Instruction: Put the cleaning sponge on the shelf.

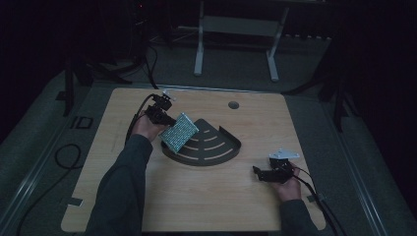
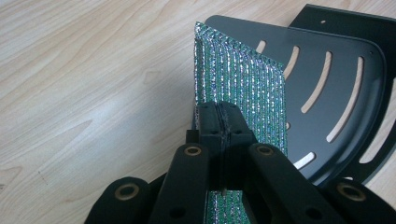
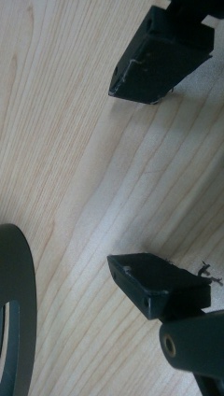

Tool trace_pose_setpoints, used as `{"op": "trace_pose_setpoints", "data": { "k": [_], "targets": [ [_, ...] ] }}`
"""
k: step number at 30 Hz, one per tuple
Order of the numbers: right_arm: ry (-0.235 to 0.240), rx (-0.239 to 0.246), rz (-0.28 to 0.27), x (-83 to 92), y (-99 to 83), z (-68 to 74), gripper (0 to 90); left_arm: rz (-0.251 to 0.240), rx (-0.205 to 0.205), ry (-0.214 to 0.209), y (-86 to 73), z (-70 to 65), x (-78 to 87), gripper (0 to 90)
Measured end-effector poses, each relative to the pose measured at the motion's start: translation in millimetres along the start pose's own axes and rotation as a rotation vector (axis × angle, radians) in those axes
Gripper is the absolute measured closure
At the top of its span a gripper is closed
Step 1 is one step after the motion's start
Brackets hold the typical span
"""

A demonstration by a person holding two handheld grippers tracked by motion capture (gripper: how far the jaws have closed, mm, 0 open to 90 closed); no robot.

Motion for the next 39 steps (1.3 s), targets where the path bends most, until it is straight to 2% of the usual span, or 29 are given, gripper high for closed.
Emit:
{"op": "trace_pose_setpoints", "data": {
  "k": [13, 18, 31, 39],
  "targets": [
    [0.001, 0.000, 0.000, 0.0, 0.0, 0.0, 15.9, 0.004, -0.013, 0.004, 1.3, -3.6, -11.3, 89.7],
    [0.001, 0.001, 0.000, 0.0, 0.0, -0.1, 15.8, 0.000, -0.022, 0.018, 1.6, -5.4, -15.3, 89.6],
    [0.002, 0.002, 0.001, 0.0, 0.0, -0.1, 15.8, 0.053, -0.076, 0.047, -4.2, -12.7, -32.2, 89.5],
    [0.002, 0.002, 0.001, 0.0, 0.0, -0.1, 15.9, 0.078, -0.082, 0.059, -8.4, -12.8, -40.2, 89.1]
  ]
}}
Point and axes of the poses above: each handheld gripper's, and its own axes: x roughly backward along the jaws, y roughly out of its top, z roughly to its left, the point moved 9 cm from there along -x, roughly forward along the jaws, and after that the axes turned 9 degrees about y, right-handed, at the moved point
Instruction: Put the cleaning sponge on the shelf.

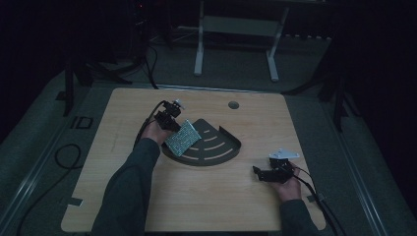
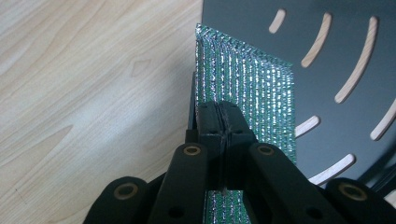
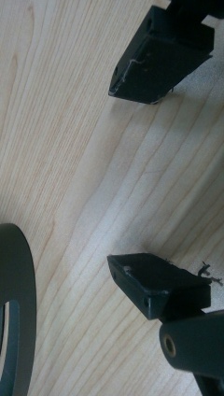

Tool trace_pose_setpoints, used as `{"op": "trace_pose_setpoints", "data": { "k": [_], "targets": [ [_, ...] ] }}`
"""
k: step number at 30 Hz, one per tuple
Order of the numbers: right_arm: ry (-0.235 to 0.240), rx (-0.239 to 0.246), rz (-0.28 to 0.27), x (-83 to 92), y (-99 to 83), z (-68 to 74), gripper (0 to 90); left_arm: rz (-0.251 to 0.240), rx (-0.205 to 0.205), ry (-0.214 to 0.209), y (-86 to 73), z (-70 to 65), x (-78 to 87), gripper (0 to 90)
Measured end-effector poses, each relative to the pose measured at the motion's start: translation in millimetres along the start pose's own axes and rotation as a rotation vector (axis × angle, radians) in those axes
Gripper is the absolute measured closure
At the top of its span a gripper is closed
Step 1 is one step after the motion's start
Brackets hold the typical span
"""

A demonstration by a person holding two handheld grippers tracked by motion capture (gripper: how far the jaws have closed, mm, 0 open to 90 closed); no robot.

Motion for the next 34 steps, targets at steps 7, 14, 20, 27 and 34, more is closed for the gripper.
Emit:
{"op": "trace_pose_setpoints", "data": {
  "k": [7, 14, 20, 27, 34],
  "targets": [
    [0.000, 0.000, 0.000, 0.0, 0.0, 0.0, 15.8, 0.015, -0.013, 0.017, -3.5, -1.7, -2.4, 88.4],
    [0.000, 0.000, 0.000, 0.0, 0.0, 0.0, 15.8, 0.042, -0.023, 0.020, -7.6, -3.2, -4.6, 86.3],
    [0.000, 0.000, 0.000, 0.0, 0.0, 0.0, 15.8, 0.018, -0.007, 0.009, -9.0, -0.5, 2.8, 74.6],
    [0.000, 0.000, 0.000, 0.0, 0.0, 0.0, 15.8, -0.044, 0.024, 0.025, -8.3, 9.3, 20.8, 61.6],
    [0.000, 0.000, 0.000, 0.0, 0.0, 0.0, 15.8, -0.105, 0.108, 0.062, -24.7, 31.1, 35.5, 57.7]
  ]
}}
Point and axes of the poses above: each handheld gripper's, and its own axes: x roughly backward along the jaws, y roughly out of its top, z roughly to its left, the point moved 9 cm from there along -x, roughly forward along the jaws, and after that the axes turned 9 degrees about y, right-handed, at the moved point
